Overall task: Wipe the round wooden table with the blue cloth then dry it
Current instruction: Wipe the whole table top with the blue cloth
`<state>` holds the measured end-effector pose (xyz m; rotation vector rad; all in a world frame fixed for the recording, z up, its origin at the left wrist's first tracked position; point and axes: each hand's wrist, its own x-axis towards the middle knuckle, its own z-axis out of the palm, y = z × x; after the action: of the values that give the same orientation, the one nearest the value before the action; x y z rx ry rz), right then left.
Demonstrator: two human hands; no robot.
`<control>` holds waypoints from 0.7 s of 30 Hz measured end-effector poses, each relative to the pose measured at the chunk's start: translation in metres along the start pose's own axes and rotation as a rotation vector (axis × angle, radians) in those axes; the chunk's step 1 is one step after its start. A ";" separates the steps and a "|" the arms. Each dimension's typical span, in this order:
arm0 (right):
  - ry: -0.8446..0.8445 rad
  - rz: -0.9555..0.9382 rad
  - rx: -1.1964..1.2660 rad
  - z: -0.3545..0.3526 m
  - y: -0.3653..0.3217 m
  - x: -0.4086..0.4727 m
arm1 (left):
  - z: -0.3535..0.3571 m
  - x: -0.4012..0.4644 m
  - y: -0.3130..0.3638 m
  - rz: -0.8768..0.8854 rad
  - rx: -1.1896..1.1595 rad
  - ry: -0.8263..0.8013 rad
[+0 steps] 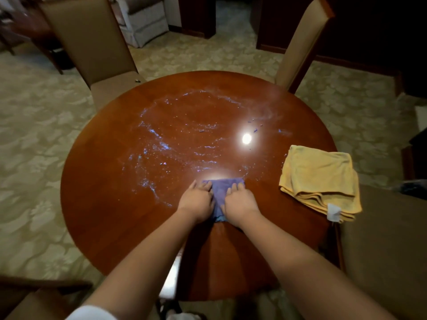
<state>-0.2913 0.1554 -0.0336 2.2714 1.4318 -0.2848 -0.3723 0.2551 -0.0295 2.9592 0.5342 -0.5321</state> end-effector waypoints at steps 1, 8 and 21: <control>-0.004 -0.014 -0.016 0.001 -0.004 -0.003 | 0.002 -0.003 0.000 0.004 -0.006 0.002; 0.032 -0.159 0.044 0.000 -0.034 -0.054 | 0.010 -0.055 0.001 0.067 0.018 -0.027; 0.124 -0.209 -0.023 -0.004 -0.078 -0.037 | 0.023 -0.085 -0.035 -0.113 0.012 -0.033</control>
<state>-0.3776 0.1563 -0.0350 2.1564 1.7308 -0.1927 -0.4671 0.2572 -0.0221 2.9393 0.7004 -0.5959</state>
